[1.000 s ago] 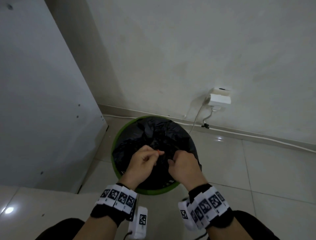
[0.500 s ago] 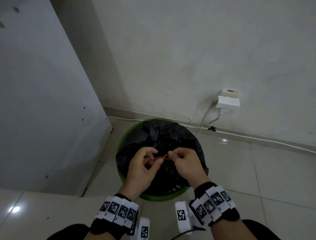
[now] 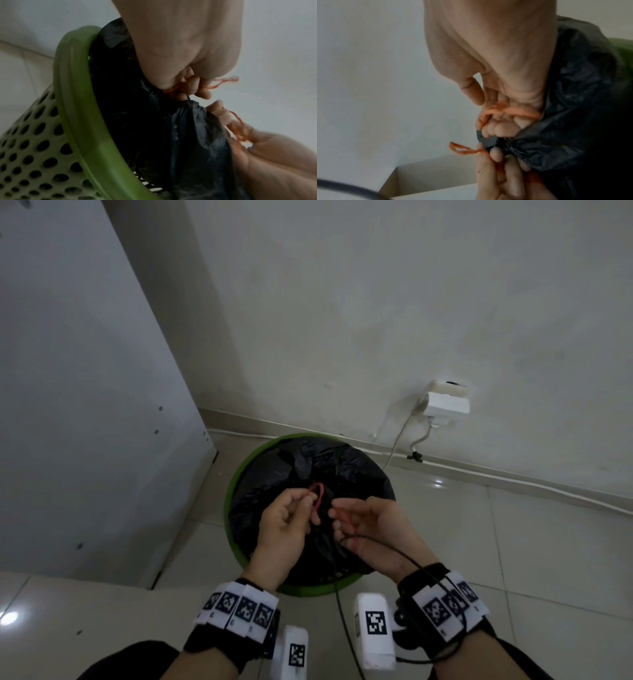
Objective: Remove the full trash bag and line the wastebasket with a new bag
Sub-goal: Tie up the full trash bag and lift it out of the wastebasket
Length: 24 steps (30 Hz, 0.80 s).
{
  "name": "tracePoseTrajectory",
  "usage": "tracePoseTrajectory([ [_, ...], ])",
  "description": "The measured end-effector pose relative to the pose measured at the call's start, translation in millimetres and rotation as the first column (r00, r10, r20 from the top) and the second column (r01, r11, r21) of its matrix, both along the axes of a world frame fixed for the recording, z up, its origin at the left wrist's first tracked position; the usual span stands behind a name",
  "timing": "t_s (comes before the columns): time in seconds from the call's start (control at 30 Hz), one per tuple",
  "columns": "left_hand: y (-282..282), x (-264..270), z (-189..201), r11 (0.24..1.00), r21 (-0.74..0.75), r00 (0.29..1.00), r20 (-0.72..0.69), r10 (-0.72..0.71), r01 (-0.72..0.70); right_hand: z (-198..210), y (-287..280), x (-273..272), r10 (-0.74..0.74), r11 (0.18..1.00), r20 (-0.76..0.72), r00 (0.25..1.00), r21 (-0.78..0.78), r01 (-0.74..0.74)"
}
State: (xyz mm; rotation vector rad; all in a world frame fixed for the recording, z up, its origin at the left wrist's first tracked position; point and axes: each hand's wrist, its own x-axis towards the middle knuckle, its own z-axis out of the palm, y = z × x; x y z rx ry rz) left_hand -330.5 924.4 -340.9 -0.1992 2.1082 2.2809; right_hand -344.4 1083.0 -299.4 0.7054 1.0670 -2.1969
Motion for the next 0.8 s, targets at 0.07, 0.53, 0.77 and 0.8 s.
tracePoseTrajectory([
  [0.07,-1.0,-1.5,1.8,0.981,0.186,0.993,0.11,0.034,-0.054,-3.2,0.8,4.7,-0.012,1.0,-0.029,1.0,-0.002,0.012],
  [0.53,-4.8,-4.6,-1.1,0.981,0.046,0.971,0.146,-0.191,0.187,-19.7,-14.4,13.9,0.518,0.524,-0.511,0.686,0.824,0.217],
  [0.77,-8.2,-5.6,-7.8,0.806,-0.401,0.895,0.093,-0.436,0.434,-26.8,-16.9,8.8,0.461,0.713,-0.581,0.671,0.693,0.111],
  [0.8,-6.3,-5.4,-8.8,0.776,-0.435,0.883,0.116,-0.454,0.456,-27.7,-20.6,8.0,0.388,0.724,-0.567,0.726,0.675,0.141],
])
